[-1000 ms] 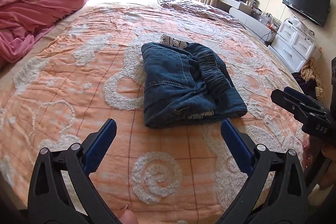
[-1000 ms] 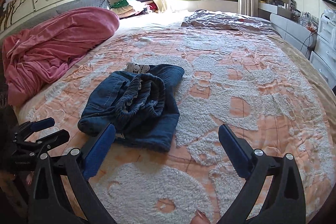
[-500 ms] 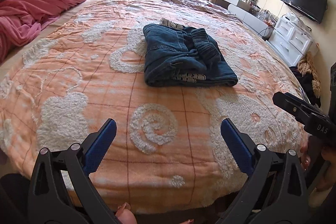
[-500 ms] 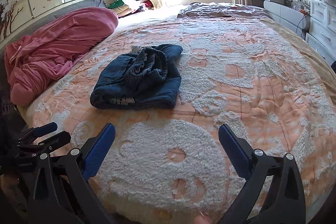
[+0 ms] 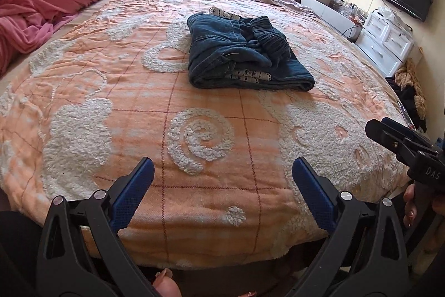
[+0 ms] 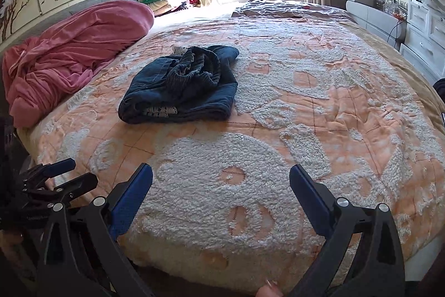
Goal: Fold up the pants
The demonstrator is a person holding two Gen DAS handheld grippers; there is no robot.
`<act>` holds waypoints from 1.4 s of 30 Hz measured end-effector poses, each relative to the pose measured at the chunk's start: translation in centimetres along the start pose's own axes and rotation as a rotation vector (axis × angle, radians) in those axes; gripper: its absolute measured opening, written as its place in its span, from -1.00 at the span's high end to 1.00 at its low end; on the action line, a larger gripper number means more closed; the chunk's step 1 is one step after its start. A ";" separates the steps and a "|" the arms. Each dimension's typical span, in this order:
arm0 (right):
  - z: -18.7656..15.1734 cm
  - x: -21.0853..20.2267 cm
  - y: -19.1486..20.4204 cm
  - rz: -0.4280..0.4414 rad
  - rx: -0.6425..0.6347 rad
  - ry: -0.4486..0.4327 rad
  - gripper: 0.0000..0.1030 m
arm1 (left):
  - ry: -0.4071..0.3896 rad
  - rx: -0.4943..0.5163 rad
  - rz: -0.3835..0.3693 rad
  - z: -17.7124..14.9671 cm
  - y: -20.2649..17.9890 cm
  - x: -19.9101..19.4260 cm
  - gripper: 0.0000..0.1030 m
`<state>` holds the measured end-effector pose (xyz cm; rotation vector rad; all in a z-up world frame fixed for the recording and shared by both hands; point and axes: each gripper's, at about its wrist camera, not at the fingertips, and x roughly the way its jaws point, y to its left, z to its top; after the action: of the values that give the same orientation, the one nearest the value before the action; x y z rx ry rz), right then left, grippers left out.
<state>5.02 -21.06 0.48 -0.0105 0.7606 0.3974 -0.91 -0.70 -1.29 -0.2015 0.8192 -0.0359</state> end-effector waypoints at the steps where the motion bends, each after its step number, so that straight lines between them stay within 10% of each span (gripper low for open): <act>1: 0.0 0.1 0.0 0.001 0.000 0.001 -0.91 | 0.001 0.003 -0.002 0.0 -0.1 0.1 -0.81; 42: -0.1 1.4 -0.3 -0.028 0.005 0.032 -0.91 | 0.003 0.008 0.003 0.3 0.1 0.4 -0.81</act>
<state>5.94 -20.90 -0.55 -0.0233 0.7924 0.3695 -0.44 -0.58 -1.36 -0.1921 0.8225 -0.0366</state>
